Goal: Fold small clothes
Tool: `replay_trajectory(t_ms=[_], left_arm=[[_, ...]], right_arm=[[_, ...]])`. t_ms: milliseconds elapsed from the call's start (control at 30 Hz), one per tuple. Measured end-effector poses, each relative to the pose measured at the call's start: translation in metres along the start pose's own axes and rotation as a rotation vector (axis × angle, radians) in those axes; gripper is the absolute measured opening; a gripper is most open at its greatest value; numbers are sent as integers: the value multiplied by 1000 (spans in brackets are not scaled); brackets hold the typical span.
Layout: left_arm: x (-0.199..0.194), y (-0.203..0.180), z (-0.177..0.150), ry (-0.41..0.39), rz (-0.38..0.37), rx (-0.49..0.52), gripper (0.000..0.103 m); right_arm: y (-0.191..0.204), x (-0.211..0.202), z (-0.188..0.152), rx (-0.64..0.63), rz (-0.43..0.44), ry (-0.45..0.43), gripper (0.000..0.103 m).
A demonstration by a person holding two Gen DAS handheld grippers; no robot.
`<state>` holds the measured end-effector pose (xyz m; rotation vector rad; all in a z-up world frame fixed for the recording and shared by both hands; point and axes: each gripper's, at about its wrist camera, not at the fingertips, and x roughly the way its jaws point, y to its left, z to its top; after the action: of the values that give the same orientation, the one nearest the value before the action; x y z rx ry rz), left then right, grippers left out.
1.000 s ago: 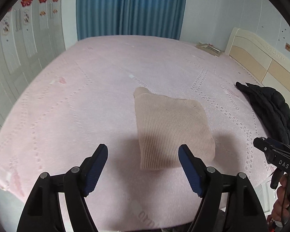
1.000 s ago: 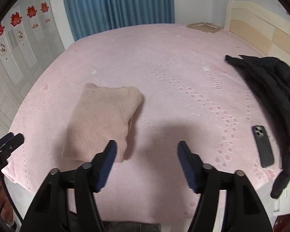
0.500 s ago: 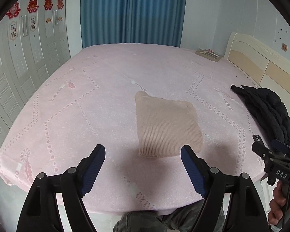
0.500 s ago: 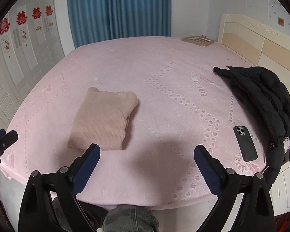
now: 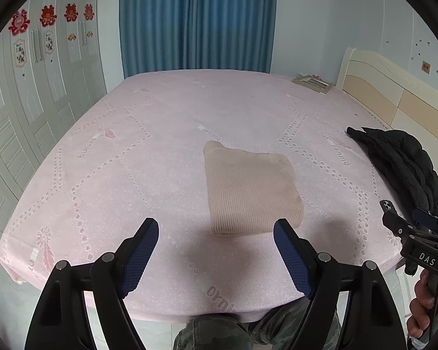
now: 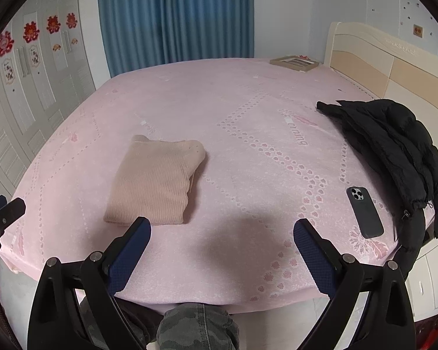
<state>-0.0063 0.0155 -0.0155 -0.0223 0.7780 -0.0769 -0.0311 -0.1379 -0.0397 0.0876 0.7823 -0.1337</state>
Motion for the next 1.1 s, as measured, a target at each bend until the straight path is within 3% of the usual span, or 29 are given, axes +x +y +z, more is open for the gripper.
replay_trajectory(t_ms=[1100], left_arm=[[-4, 1, 1, -8, -2, 2, 80]], right_arm=[[3, -11, 7, 16, 7, -22, 97]])
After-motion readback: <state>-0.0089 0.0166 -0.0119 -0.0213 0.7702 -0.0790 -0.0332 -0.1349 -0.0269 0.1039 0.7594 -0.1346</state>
